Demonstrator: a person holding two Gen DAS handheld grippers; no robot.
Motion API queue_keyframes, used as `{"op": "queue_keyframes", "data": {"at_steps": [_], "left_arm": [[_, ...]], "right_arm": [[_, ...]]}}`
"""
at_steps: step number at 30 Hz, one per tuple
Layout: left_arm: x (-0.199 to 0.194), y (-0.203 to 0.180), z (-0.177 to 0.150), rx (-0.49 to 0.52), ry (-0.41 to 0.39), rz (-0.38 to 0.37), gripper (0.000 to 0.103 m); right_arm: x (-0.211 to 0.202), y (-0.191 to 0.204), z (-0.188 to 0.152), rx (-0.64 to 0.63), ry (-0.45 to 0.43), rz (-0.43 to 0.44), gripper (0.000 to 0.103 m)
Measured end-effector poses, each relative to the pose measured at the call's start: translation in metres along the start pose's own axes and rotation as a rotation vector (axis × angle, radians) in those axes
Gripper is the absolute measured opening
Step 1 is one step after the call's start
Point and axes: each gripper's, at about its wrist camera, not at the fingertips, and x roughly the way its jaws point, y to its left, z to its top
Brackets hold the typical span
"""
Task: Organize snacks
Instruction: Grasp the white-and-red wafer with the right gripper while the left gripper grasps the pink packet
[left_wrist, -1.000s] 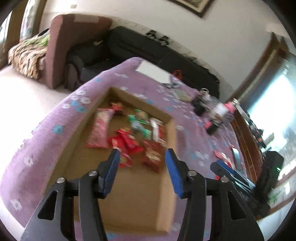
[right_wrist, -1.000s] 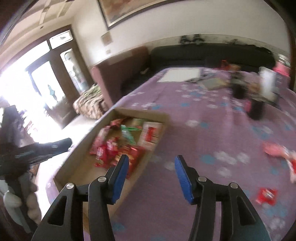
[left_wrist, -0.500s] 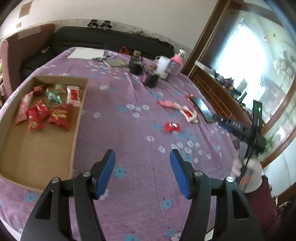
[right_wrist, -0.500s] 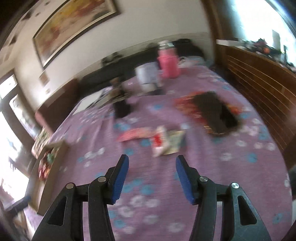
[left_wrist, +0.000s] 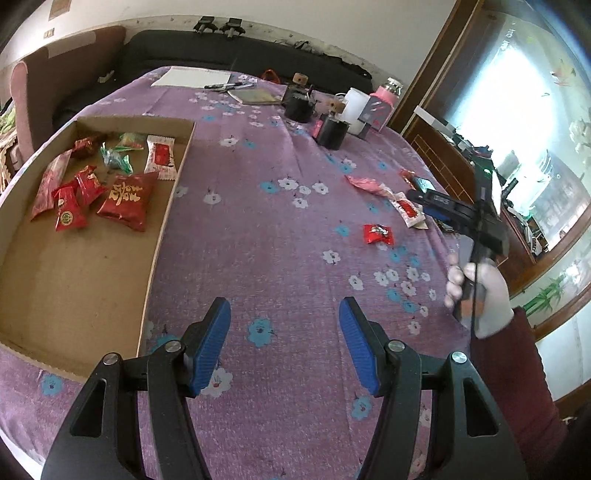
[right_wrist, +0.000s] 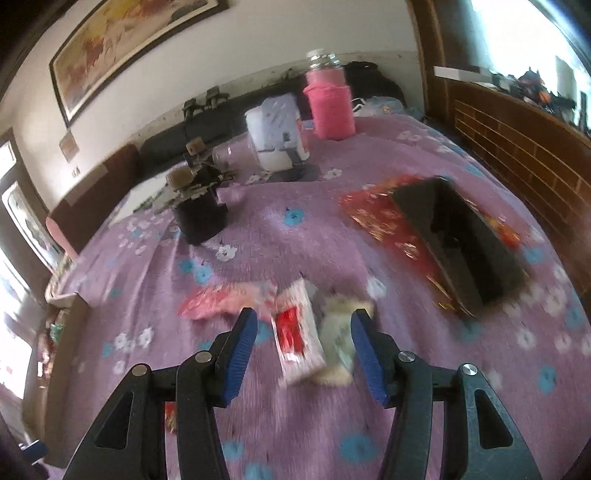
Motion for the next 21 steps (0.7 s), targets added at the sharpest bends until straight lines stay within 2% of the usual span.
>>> {"op": "queue_keyframes", "data": {"at_steps": [3,4,5,6,8,12,15,18,21], "left_arm": [[0.004,-0.003,0.006,0.008,0.011,-0.015,0.060],[0.005,-0.006,0.010,0.017,0.012,-0.018,0.060],[0.007,-0.011,0.014,0.030,0.012,-0.019,0.060],[0.009,-0.014,0.018,0.040,0.013,-0.020,0.060],[0.015,-0.024,0.026,0.065,0.024,-0.029,0.060],[0.034,-0.050,0.047,0.126,0.043,-0.031,0.060],[0.057,-0.071,0.069,0.179,0.046,-0.048,0.060],[0.090,-0.095,0.092,0.281,0.037,-0.051,0.060],[0.129,-0.123,0.117,0.423,0.038,-0.056,0.060]], "right_arm": [[0.018,0.008,0.001,-0.040,0.012,-0.013,0.055],[0.020,0.011,0.000,-0.055,0.021,-0.009,0.047],[0.023,0.015,-0.001,-0.073,0.042,0.003,0.030],[0.024,0.018,-0.004,-0.091,0.057,0.004,0.023],[0.023,0.021,-0.009,-0.100,0.068,0.030,0.017],[0.010,0.019,-0.019,-0.065,0.120,0.120,0.014],[-0.004,0.011,-0.032,-0.039,0.147,0.146,0.014],[-0.010,-0.001,-0.040,0.003,0.155,0.178,0.015],[-0.009,-0.016,-0.042,0.074,0.163,0.213,0.017]]}}
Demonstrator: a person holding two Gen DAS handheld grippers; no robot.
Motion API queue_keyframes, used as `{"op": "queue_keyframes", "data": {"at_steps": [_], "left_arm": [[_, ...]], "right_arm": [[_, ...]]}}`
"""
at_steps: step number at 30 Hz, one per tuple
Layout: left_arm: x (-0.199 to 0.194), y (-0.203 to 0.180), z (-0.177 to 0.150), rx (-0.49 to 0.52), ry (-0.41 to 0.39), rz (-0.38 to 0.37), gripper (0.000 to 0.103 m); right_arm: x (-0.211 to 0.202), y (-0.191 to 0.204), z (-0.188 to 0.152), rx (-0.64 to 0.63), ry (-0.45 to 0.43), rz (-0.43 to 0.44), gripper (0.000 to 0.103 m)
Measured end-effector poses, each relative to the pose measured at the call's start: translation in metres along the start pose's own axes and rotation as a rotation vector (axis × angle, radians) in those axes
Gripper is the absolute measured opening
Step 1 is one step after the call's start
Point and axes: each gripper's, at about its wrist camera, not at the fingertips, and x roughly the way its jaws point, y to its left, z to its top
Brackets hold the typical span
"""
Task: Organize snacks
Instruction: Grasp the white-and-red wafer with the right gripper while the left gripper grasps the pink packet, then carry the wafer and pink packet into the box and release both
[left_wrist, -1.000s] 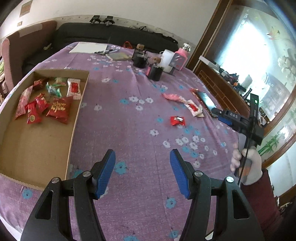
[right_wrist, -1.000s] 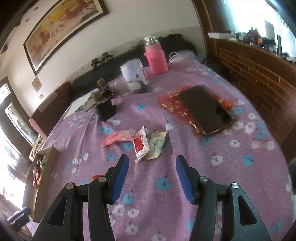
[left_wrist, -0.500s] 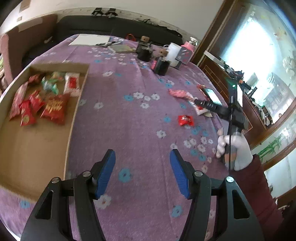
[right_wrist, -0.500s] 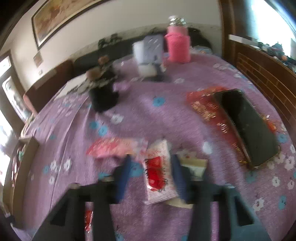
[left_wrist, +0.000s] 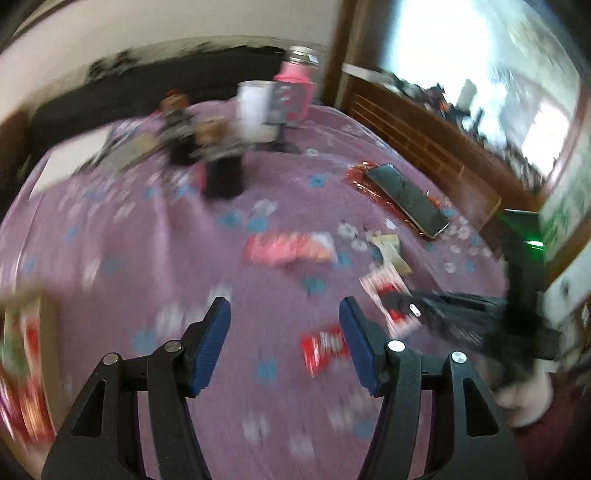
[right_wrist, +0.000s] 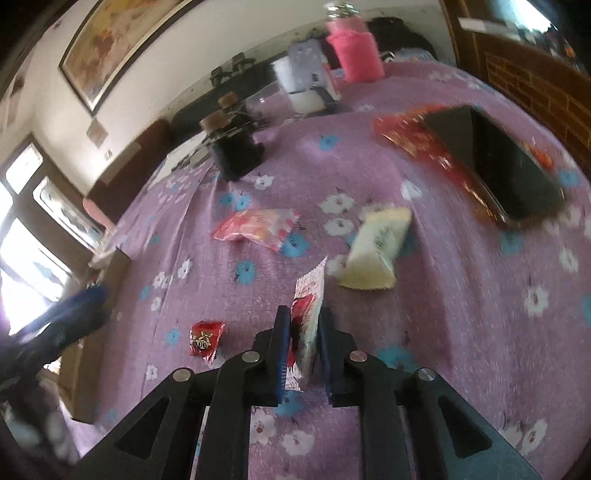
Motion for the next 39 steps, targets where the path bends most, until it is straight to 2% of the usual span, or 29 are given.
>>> {"op": "queue_keyframes", "data": {"at_steps": [2,8,11,14,15,17,19,22,24,27,30,34,36,37,39], "left_arm": [[0.019,0.001,0.020,0.020,-0.004,-0.020,0.060],[0.086,0.006,0.066,-0.069,0.073,-0.148,0.060],[0.109,-0.001,0.067,-0.039,0.139,-0.132,0.059],[0.118,-0.007,0.058,0.006,0.224,-0.189,0.059],[0.116,-0.010,0.054,0.036,0.234,-0.202,0.059],[0.111,-0.012,0.046,0.055,0.270,-0.254,0.048],[0.100,-0.012,0.036,0.078,0.279,-0.259,0.048],[0.090,-0.006,0.025,0.075,0.281,-0.249,0.048],[0.083,-0.005,0.022,0.086,0.251,-0.206,0.048],[0.080,-0.014,0.021,0.128,0.205,-0.149,0.048],[0.085,-0.023,0.021,0.146,0.211,-0.135,0.048],[0.093,-0.042,0.016,0.211,0.190,-0.037,0.049],[0.091,-0.043,0.016,0.200,0.186,-0.016,0.037],[0.089,-0.042,0.016,0.192,0.186,-0.017,0.025],[0.084,-0.037,0.015,0.155,0.182,-0.021,0.025]], "right_arm": [[0.000,-0.007,0.002,0.038,0.005,0.031,0.017],[0.002,-0.017,0.006,0.088,0.010,0.082,0.015],[0.002,-0.019,0.006,0.101,0.013,0.094,0.015],[0.003,-0.020,0.007,0.104,0.014,0.095,0.015],[0.003,-0.019,0.007,0.104,0.014,0.095,0.015],[0.003,-0.020,0.007,0.106,0.014,0.096,0.015],[0.002,-0.020,0.007,0.107,0.014,0.096,0.015],[0.002,-0.020,0.006,0.110,0.012,0.097,0.015],[0.002,-0.021,0.006,0.109,0.011,0.095,0.015],[0.002,-0.020,0.006,0.107,0.006,0.091,0.015],[0.002,-0.020,0.005,0.109,0.004,0.097,0.017],[0.001,-0.019,0.005,0.099,0.003,0.094,0.019],[0.001,-0.015,0.005,0.081,-0.001,0.083,0.021],[0.002,-0.013,0.005,0.068,-0.003,0.073,0.021],[0.002,-0.005,0.004,0.023,-0.009,0.038,0.021]]}}
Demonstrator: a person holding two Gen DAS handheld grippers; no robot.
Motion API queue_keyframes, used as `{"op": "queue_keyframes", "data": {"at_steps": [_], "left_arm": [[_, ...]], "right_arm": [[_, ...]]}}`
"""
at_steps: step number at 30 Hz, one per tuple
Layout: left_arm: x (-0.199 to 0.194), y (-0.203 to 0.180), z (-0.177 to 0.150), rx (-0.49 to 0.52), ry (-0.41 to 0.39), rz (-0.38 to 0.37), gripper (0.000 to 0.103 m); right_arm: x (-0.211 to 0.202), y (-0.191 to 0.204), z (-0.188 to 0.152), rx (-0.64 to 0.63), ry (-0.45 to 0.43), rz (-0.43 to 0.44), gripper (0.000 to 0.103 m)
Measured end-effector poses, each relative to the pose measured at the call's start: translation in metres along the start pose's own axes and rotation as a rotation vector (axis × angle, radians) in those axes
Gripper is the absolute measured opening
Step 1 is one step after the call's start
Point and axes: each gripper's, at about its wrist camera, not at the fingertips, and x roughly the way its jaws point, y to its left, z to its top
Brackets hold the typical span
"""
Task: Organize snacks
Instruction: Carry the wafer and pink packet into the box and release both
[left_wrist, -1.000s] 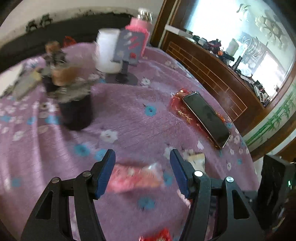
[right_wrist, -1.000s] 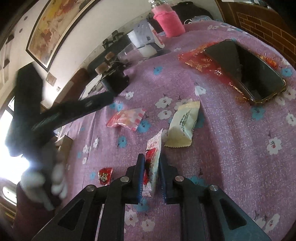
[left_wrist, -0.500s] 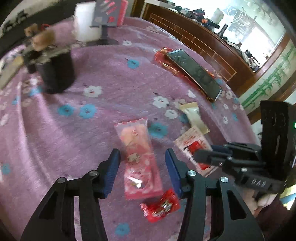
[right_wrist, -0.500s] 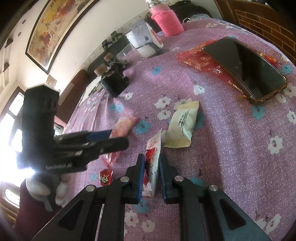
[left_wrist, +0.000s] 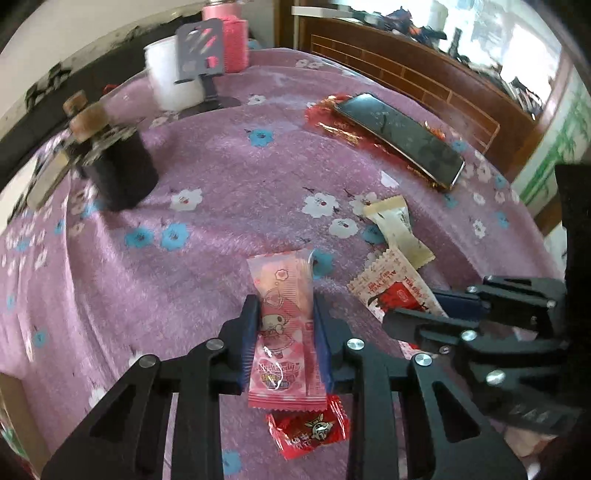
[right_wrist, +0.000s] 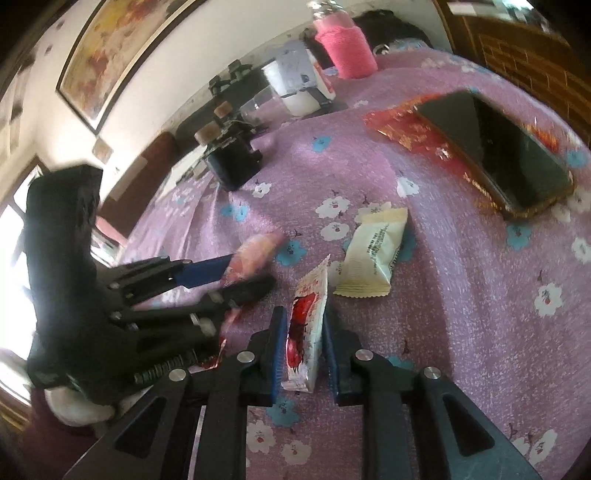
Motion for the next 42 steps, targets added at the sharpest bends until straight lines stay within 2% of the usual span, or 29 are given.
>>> {"op": "queue_keyframes", "data": {"at_steps": [2,4,11,15,19,26,28,31,35,38,42], "left_arm": [[-0.008,0.004,-0.005,-0.024,-0.015,-0.003,0.025],[-0.020,0.009,-0.010,-0.058,-0.039,-0.009,0.025],[-0.093,0.023,-0.041,-0.143,-0.166,-0.029,0.025],[-0.145,0.036,-0.081,-0.198,-0.245,-0.005,0.025],[-0.182,0.063,-0.130,-0.294,-0.289,0.038,0.025],[-0.227,0.131,-0.214,-0.490,-0.321,0.122,0.025],[-0.236,0.150,-0.232,-0.527,-0.324,0.159,0.025],[-0.244,0.179,-0.257,-0.601,-0.310,0.203,0.025],[-0.234,0.212,-0.283,-0.706,-0.269,0.210,0.025],[-0.219,0.232,-0.295,-0.772,-0.219,0.187,0.025],[-0.207,0.249,-0.299,-0.812,-0.161,0.225,0.025]], "right_arm": [[0.000,0.007,-0.002,-0.045,-0.006,-0.039,0.016],[0.000,0.011,-0.004,-0.064,-0.005,-0.030,0.013],[-0.016,0.016,-0.003,-0.087,-0.107,-0.032,0.012],[-0.020,0.012,0.000,-0.067,-0.130,-0.037,0.013],[-0.023,0.010,-0.001,-0.056,-0.149,-0.051,0.013],[-0.022,0.023,-0.007,-0.099,-0.179,-0.140,0.013],[-0.026,0.033,-0.011,-0.098,-0.177,-0.136,0.013],[-0.031,0.058,-0.018,-0.106,-0.155,-0.071,0.012],[-0.027,0.127,-0.028,-0.226,-0.107,0.007,0.012],[-0.017,0.184,-0.039,-0.311,-0.051,0.086,0.012],[0.009,0.248,-0.053,-0.373,0.047,0.196,0.012]]}}
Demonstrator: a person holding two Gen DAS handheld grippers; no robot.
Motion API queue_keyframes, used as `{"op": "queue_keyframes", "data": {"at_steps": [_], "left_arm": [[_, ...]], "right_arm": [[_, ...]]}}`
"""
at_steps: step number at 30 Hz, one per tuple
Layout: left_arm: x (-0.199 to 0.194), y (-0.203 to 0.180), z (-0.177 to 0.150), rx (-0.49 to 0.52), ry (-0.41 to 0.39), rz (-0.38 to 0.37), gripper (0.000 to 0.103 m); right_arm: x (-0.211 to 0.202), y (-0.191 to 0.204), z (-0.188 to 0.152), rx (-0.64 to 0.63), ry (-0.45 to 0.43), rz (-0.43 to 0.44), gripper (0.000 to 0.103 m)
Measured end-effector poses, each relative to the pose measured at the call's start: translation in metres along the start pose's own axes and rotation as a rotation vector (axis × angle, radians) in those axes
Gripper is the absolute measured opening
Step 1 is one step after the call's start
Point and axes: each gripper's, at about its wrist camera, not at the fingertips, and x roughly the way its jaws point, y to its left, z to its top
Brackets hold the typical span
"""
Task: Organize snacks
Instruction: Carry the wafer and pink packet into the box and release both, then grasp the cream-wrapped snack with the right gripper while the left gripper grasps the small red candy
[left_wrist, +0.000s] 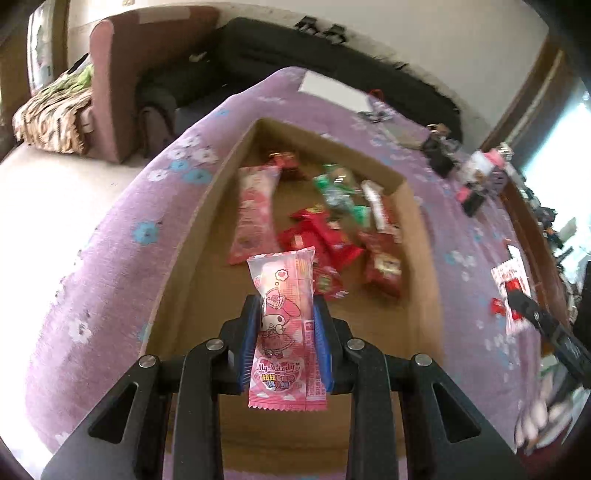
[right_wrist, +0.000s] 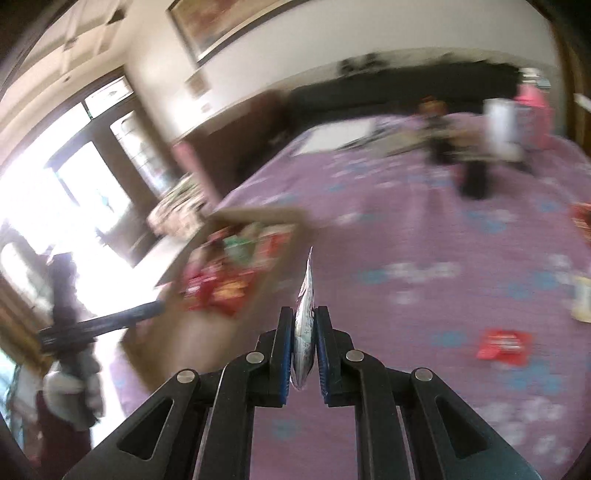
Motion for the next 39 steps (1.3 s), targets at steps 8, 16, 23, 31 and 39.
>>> {"op": "queue_keyframes", "data": {"at_steps": [8,16,23,31,39], "left_arm": [[0.020,0.014,0.016,-0.019,0.043,0.046,0.026],[0.018,0.024,0.021,-0.058,0.028,0.026,0.031],[-0.009,0.027,0.017,-0.076,-0.028,0.010,0.032],[-0.058,0.006,0.004,-0.072,-0.143,-0.011,0.056],[-0.081,-0.066,-0.025,0.034,-0.160,-0.143,0.060]], "right_arm": [[0.083,0.088,-0.002,-0.096,0.167,0.113,0.012],[0.135,0.120,-0.013,-0.127,0.267,0.131,0.012],[0.136,0.127,-0.017,-0.149,0.242,0.113,0.026],[0.087,0.112,-0.012,-0.134,0.125,0.084,0.031],[0.017,0.054,-0.030,-0.056,0.028,0.021,0.038]]}}
